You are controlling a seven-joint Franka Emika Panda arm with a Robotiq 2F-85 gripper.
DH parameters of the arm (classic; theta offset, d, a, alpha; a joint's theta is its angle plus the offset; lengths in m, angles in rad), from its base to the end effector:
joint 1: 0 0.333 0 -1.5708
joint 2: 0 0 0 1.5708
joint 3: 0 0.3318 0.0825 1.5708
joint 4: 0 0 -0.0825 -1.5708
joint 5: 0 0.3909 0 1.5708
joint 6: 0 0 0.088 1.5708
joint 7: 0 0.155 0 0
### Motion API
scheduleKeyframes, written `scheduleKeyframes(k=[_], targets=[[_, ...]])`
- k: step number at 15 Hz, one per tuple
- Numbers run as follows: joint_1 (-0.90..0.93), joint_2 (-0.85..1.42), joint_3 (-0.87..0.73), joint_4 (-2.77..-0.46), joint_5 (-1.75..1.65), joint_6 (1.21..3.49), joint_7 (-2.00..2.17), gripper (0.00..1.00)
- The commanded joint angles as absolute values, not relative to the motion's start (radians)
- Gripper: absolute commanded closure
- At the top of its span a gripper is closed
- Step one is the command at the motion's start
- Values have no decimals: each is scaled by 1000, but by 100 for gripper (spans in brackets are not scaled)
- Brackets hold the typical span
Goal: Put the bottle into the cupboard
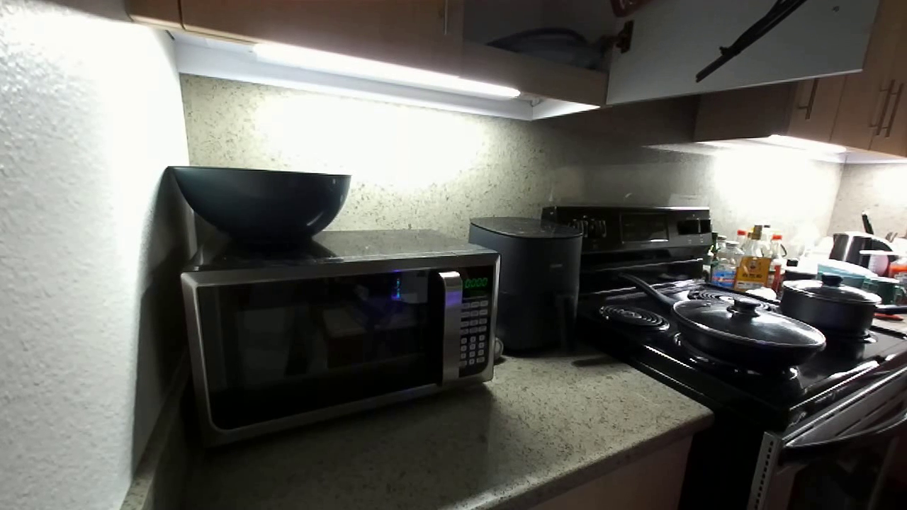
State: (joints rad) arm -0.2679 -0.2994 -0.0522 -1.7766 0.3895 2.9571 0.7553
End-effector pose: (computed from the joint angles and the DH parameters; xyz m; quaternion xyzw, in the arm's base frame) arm 0.4897 -0.1928 0.8617 -0.5596 0.4744 -0.6100 0.2996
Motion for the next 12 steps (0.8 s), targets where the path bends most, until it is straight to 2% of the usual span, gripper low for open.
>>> scheduleKeyframes(k=[1, 12], targets=[[-305, -282, -27, -1731, 367, 2928, 827, 71], [-27, -112, -55, -1648, 517, 2924, 683, 71]])
